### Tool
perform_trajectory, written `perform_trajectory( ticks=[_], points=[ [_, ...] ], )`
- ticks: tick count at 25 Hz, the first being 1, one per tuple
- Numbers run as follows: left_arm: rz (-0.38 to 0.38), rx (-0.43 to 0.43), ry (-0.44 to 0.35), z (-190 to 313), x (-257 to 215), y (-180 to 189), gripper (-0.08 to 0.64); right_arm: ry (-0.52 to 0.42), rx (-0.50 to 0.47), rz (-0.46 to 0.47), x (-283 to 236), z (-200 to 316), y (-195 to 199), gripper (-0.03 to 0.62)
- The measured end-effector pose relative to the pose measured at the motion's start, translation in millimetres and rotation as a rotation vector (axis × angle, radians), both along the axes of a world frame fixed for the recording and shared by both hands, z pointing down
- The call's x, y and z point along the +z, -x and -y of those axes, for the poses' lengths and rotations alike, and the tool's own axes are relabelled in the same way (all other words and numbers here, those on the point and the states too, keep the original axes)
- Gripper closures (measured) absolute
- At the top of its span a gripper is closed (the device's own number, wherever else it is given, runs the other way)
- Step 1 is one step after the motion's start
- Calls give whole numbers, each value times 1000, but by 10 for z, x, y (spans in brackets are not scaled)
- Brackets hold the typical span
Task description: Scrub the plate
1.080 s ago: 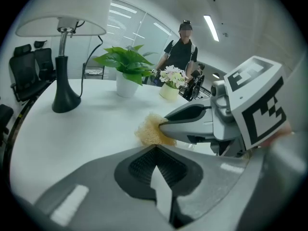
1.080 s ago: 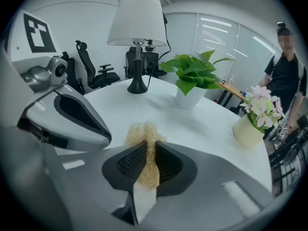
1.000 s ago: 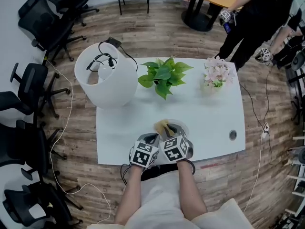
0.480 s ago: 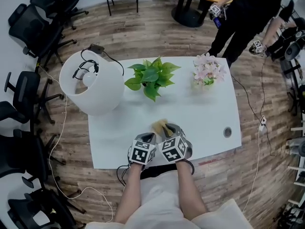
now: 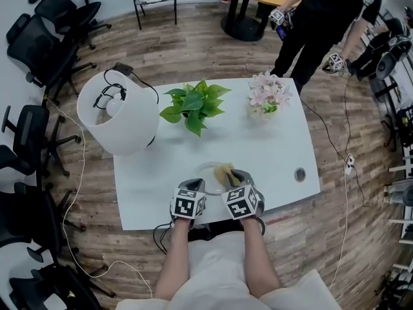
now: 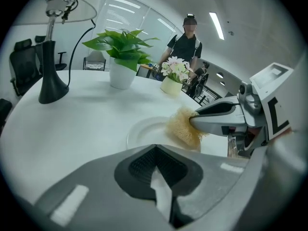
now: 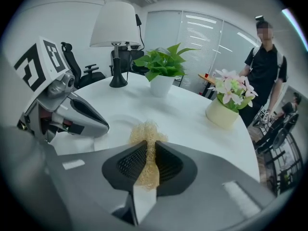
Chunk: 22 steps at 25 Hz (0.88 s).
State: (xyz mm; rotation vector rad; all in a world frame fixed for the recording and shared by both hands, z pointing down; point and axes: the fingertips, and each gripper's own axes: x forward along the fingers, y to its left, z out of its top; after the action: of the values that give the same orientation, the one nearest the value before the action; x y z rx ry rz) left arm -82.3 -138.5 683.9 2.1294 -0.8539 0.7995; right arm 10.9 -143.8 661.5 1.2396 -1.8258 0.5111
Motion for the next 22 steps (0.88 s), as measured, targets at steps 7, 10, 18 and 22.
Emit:
perform_trajectory(
  ticks=[7,10,18,22],
  points=[
    [-33,-28,-42,53,-150,15,558,-12,44,19,-74,-167,-126,517],
    [-15,-54,-55,1,-184,170,558,-12,42,19,-78,-221,-102,517],
    [-12,-110,-16,-148,-2,416,559,-13,24,28,-29,-276,30,517],
    [-35,-78,-25,-145,4,302,558,-8,6,36,3,-320,131,517]
  ],
)
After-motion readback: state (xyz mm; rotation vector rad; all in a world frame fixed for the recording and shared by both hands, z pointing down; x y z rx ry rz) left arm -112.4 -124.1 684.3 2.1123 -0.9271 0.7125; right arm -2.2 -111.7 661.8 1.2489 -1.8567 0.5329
